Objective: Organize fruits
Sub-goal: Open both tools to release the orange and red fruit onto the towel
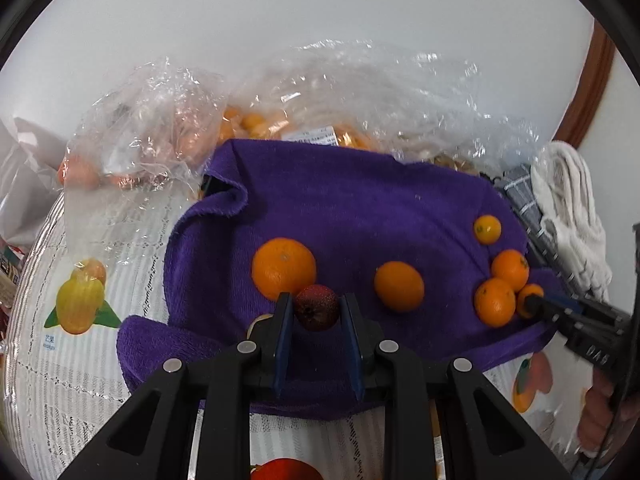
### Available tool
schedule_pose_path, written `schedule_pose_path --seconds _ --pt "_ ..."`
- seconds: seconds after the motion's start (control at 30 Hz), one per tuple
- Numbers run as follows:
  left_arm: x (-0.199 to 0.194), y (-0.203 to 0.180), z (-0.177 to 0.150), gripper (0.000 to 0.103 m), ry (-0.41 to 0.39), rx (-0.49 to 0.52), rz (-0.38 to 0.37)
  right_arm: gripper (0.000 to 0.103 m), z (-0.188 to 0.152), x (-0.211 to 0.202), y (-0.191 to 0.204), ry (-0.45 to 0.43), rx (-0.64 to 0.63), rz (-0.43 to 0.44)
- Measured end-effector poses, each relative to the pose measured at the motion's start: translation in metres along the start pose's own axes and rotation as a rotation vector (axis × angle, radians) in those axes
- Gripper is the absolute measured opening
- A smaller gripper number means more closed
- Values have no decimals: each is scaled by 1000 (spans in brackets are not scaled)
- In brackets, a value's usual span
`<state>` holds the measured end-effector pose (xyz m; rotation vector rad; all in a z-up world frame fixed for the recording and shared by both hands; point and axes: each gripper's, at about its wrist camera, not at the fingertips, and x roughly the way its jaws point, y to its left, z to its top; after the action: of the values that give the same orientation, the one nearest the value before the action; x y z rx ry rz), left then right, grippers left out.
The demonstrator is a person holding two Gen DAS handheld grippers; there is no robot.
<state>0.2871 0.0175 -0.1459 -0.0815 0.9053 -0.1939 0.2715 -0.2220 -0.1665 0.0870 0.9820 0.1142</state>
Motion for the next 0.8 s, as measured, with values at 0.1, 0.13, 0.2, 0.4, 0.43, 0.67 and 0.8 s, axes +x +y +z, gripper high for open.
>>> schedule_pose_path --seconds 0.1,0.13,0.2,0.4,0.43,0.67,0.8 --pt "3 -4 -1 23 11 10 -3 34 0 -4 0 -10 -10 -6" --pt "4 -5 -1 23 13 9 -9 38 0 -6 1 -18 -16 -8" --pt "4 -6 -1 23 18 15 -16 45 -2 -14 4 -55 -31 -6" --pt "-7 -17 1 25 13 62 31 47 -4 -34 12 -114 -29 -2" --pt "-12 -20 2 25 3 78 56 47 -5 -39 13 -132 -22 5" --pt "-44 -18 1 30 -40 85 60 47 -14 -74 25 -190 -37 -72" --pt "-56 -7 -13 30 -34 72 27 53 -21 -87 21 -170 -7 -68"
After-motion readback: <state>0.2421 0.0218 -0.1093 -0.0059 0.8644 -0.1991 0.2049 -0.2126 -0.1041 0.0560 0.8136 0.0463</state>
